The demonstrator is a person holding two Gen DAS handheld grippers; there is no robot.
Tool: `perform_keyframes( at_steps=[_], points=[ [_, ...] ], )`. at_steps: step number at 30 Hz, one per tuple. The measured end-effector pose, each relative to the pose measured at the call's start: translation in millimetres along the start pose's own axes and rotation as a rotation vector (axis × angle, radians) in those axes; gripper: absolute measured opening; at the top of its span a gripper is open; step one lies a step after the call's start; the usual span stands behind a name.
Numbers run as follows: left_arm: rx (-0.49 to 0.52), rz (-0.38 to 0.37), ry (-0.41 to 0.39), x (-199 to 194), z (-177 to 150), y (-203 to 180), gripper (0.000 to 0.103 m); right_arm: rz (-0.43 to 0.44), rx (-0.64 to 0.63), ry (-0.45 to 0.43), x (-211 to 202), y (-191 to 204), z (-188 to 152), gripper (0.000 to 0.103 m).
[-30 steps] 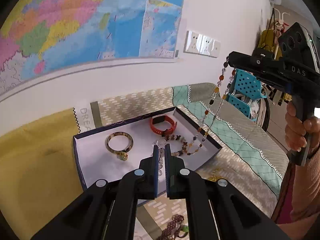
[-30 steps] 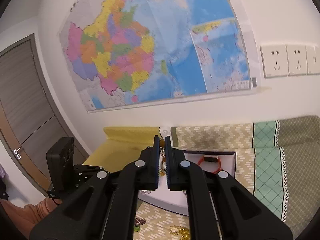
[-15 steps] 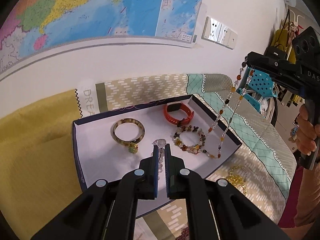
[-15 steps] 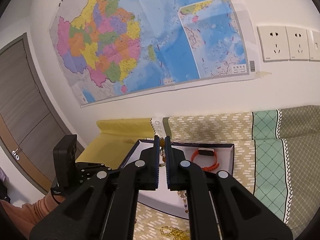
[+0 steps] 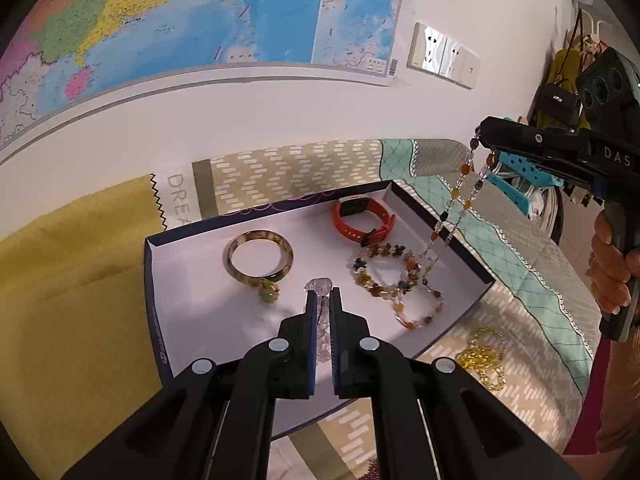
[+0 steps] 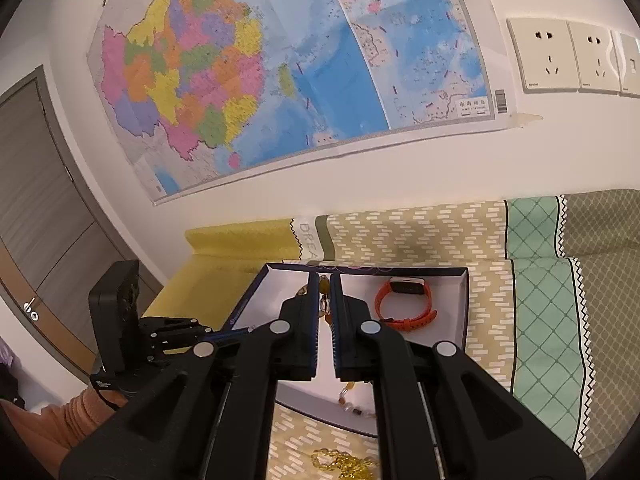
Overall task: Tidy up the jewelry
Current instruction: 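Lower the amber necklace and clear strand into the box and open both tools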
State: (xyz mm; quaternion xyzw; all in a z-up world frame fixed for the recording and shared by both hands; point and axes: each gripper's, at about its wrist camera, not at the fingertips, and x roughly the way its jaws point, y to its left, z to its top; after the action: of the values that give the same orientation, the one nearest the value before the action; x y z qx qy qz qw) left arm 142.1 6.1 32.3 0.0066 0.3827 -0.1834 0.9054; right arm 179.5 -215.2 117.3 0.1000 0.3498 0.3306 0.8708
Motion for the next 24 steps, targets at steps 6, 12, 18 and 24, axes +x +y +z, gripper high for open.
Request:
perform_keyframes(
  at_steps=[6,12,18,24],
  points=[
    [-0.012,0.016,0.013,6,0,6,0.004,-0.017,0.006,0.017,10,-7,-3,0.006],
    [-0.029,0.024,0.028,15,-1,12,0.004,-0.044,0.007,0.045,24,-15,-8,0.006],
    [-0.042,0.040,0.044,24,-1,18,0.003,-0.063,0.024,0.070,34,-25,-14,0.006],
    [-0.051,0.052,0.060,30,-1,22,0.003,-0.074,0.025,0.103,46,-30,-19,0.006]
  ],
)
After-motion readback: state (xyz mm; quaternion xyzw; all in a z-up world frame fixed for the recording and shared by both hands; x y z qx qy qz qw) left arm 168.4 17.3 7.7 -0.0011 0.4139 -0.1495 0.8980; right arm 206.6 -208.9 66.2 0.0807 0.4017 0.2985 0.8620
